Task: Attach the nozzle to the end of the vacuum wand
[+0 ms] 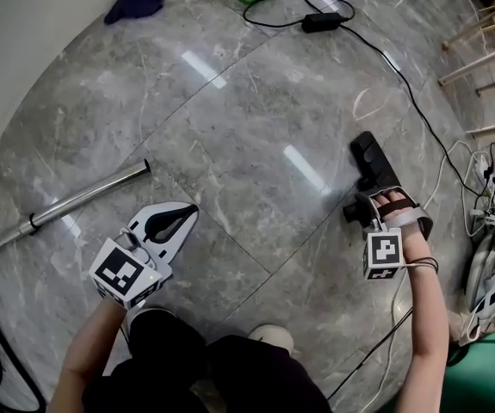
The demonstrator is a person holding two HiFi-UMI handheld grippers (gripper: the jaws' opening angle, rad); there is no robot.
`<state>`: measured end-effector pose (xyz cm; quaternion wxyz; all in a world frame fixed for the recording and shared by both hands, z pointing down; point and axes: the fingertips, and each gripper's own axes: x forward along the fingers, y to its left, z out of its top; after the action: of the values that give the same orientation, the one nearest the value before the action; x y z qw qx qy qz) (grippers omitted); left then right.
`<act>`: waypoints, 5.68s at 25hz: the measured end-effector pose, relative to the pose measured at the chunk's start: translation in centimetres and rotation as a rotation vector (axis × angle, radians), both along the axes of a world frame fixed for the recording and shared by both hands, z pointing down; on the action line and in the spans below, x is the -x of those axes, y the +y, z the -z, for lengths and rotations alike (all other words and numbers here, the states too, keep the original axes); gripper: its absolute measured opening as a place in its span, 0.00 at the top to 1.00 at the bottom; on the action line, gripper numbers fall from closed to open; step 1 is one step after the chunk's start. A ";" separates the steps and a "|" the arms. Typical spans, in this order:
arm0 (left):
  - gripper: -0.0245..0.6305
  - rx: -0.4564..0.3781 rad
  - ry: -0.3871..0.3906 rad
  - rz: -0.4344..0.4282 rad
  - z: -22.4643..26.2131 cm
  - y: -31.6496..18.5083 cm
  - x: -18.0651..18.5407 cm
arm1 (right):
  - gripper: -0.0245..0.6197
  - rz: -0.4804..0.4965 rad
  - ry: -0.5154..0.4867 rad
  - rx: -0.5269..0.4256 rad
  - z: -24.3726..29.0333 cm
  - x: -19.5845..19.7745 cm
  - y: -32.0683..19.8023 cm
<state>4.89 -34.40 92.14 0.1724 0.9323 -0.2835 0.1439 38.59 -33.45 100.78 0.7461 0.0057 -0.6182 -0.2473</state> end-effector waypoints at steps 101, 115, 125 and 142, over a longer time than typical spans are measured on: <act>0.72 0.102 -0.829 -0.566 -1.9 1.8 5.8 | 0.66 -0.221 -0.703 0.206 7.0 24.1 -3.0; 0.71 0.131 -0.862 -0.671 -4.1 4.0 4.5 | 0.66 -0.102 -0.594 0.233 5.8 23.7 -0.9; 0.71 0.147 -0.867 -0.708 -5.3 5.5 3.8 | 0.66 0.011 -0.491 0.226 4.6 23.3 0.6; 0.71 0.089 -0.839 -0.617 -4.8 5.1 3.8 | 0.67 0.048 -0.415 0.142 4.7 23.7 0.5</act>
<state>1.09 -29.27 96.90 0.0331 0.8265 -0.0340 0.5610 14.90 -32.90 96.10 0.5953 -0.0109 -0.7742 -0.2146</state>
